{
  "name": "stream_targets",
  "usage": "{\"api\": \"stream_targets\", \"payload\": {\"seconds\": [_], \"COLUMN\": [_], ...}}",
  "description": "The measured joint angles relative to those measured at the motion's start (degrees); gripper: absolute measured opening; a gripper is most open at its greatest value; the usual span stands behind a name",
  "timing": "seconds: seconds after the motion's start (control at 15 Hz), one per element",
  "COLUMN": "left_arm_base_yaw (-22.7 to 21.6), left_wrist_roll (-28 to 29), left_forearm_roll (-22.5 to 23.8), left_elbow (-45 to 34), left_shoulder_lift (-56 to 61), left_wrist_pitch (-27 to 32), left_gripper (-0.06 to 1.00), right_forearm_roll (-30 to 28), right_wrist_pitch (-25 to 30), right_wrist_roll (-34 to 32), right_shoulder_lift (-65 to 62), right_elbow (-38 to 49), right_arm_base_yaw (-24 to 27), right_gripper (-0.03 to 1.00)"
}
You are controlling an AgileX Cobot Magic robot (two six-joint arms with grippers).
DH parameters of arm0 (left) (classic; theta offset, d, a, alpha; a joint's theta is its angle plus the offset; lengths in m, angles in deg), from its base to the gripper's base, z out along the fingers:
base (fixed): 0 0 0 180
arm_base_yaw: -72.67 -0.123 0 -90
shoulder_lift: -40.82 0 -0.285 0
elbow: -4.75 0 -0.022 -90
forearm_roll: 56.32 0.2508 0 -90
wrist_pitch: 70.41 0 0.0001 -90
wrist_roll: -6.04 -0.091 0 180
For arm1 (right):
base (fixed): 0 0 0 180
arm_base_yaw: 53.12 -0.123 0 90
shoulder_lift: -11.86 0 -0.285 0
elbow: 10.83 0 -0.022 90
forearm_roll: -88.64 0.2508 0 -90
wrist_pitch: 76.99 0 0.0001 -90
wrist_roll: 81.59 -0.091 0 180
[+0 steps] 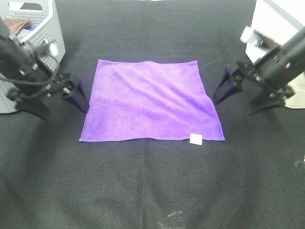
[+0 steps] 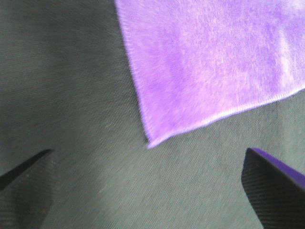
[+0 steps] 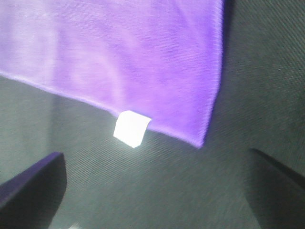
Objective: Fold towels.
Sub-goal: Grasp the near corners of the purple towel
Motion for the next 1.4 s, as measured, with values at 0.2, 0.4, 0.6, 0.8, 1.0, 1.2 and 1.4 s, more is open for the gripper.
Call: {"api": "stream_targets", "payload": {"seconds": [0.2, 0.4, 0.6, 0.8, 1.0, 1.2, 1.4], "left_arm_base_yaw": [0.57, 0.74, 0.74, 0.74, 1.89, 6.70, 8.54], "left_wrist_roll": [-4.93, -5.96, -6.07, -6.07, -6.07, -6.19, -5.73], "left_forearm_roll": [-4.58, -5.04, -5.21, -5.27, -4.47, -5.56, -6.42], "left_elbow": [0.11, 0.11, 0.69, 0.80, 0.80, 0.97, 1.66], "left_shoulder_lift": [-4.47, -7.33, -8.37, -8.54, -8.59, -8.88, -9.51], "left_wrist_pitch": [-1.78, -2.35, -2.35, -2.29, -3.21, -6.99, -7.45], "left_gripper": [0.96, 0.95, 0.95, 0.94, 0.91, 0.90, 0.88], "right_forearm_roll": [-0.11, -0.17, 0.11, 0.86, 1.43, 1.60, 2.41], "right_wrist_pitch": [-3.38, -4.70, -4.81, -4.64, -5.04, -8.59, -10.60], "right_wrist_roll": [0.00, 0.00, -0.06, -0.06, -0.06, -0.06, -0.06], "right_shoulder_lift": [6.82, 11.06, 12.09, 12.38, 12.43, 12.49, 12.61], "right_elbow": [-0.40, -1.78, -2.52, -2.69, -2.69, -2.69, -2.69], "right_arm_base_yaw": [0.00, 0.00, 0.00, 0.23, -0.11, -4.47, -6.99], "right_gripper": [0.96, 0.96, 0.96, 0.96, 0.96, 0.93, 0.90]}}
